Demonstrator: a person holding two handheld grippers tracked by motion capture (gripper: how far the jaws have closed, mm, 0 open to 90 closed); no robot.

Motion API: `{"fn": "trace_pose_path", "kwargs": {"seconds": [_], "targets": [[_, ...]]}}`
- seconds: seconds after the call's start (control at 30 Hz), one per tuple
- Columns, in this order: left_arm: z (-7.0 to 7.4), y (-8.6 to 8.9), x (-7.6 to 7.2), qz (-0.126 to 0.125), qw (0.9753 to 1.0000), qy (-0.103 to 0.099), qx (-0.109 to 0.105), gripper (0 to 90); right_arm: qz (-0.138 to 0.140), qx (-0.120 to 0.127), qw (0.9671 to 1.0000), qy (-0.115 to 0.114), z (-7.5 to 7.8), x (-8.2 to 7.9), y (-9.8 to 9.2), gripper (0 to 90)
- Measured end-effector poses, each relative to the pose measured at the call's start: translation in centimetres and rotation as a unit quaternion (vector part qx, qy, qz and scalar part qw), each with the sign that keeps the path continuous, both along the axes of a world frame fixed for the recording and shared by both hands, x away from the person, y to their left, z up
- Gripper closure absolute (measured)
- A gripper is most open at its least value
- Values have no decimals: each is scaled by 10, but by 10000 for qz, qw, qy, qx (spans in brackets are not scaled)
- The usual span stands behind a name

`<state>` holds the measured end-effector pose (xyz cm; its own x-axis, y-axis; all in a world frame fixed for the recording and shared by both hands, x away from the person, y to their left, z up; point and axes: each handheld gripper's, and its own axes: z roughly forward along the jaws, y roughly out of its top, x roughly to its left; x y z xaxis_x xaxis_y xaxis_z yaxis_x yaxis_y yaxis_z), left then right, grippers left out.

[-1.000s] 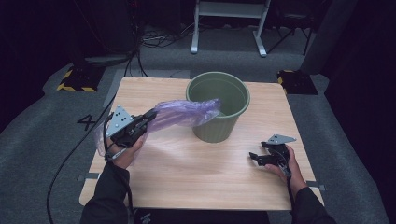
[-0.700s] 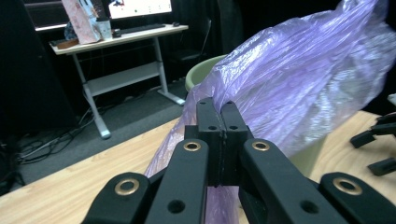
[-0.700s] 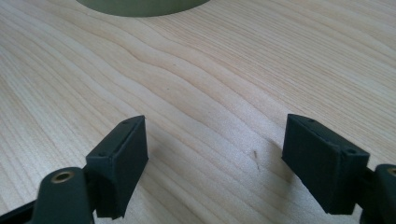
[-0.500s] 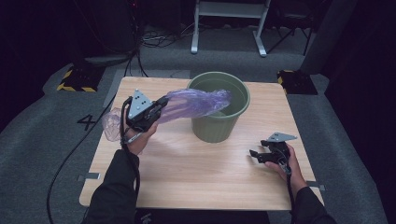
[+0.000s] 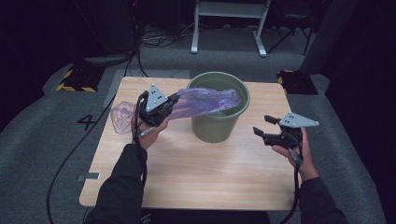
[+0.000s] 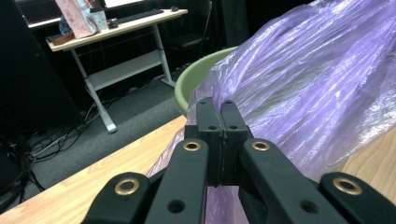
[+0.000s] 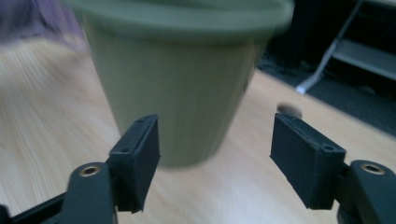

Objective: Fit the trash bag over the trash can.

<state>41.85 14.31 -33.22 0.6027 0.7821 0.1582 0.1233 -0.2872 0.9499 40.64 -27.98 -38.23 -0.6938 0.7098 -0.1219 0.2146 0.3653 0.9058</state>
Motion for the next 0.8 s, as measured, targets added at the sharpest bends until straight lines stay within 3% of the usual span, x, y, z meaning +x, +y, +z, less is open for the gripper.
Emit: {"fn": "trace_pose_path", "kwargs": {"seconds": [0.17,0.37,0.5,0.6,0.67,0.8], "targets": [[0,-7,2,-44,10000,15,48,895,176,229,9992,-284,40,7,11,339],[1,-18,4,-180,9998,29,124,896,294,221,9979,-535,65,15,32,347],[2,-23,4,-243,9995,23,179,896,392,247,9974,-547,73,21,46,346],[2,-25,5,-253,9995,34,198,895,381,-5,9980,-504,75,28,60,362],[2,-25,6,-262,9994,57,201,895,369,-13,9982,-472,75,32,66,434],[1,-25,6,-272,9994,52,208,895,170,-357,9984,-413,73,44,78,619]]}}
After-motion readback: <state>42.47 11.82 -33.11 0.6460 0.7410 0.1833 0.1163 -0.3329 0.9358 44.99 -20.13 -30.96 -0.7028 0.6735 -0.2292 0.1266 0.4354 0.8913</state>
